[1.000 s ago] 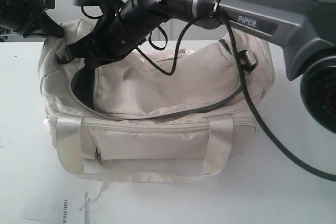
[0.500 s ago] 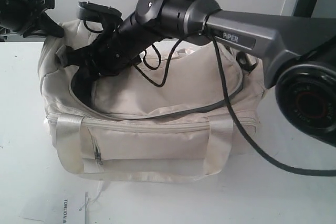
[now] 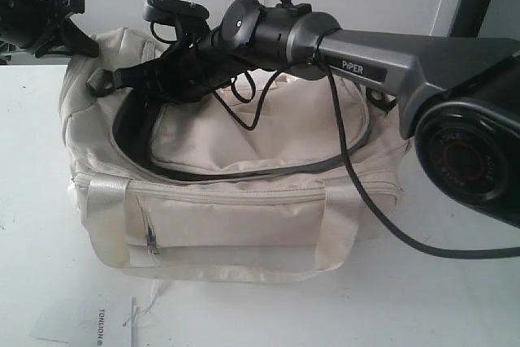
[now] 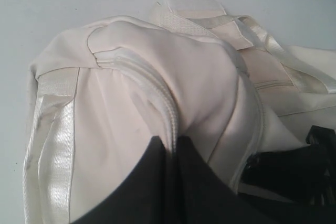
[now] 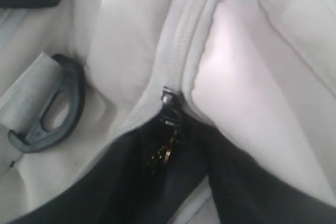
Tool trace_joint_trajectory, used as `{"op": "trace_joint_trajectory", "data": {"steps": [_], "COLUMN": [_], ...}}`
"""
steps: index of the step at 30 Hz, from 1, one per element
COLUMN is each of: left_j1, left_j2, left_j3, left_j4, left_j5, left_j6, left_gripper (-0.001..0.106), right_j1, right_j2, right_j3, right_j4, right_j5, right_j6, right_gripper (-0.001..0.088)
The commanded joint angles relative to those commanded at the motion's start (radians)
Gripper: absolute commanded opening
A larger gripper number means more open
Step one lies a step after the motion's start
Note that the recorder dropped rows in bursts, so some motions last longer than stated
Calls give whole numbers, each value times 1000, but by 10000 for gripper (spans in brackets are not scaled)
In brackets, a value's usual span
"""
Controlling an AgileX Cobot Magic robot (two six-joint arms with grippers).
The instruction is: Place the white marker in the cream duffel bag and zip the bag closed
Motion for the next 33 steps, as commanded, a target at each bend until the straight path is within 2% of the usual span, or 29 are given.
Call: {"op": "trace_joint_trajectory", "data": {"steps": [4, 8, 17, 20, 22, 25, 29, 33], "left_j1": [0, 0, 0, 0, 0, 0, 0, 0], "left_j2": [0, 0, 0, 0, 0, 0, 0, 0], "left_j3": [0, 0, 0, 0, 0, 0, 0, 0], "left_j4": [2, 2, 1, 1, 1, 1, 1, 1], "left_j5": [0, 0, -2, 0, 0, 0, 0, 0], "left_j6": [0, 0, 1, 5, 5, 7, 7, 7], "left_gripper": [3, 3, 3, 3, 3, 3, 3, 3], "right_j1": [5, 5, 5, 5, 5, 5, 5, 5], "right_j2": [0, 0, -4, -4, -4, 3, 33, 51], "right_j3": [0, 0, -12, -23, -23, -21, -21, -21], "right_j4": [5, 4, 58, 67, 116, 150, 202, 211], "right_j5": [-17, -53, 154, 137, 115, 26, 24, 15], "right_j6": [3, 95, 91, 89, 89, 61, 59, 57], "right_gripper": [419, 419, 418, 418, 418, 418, 418, 347]}}
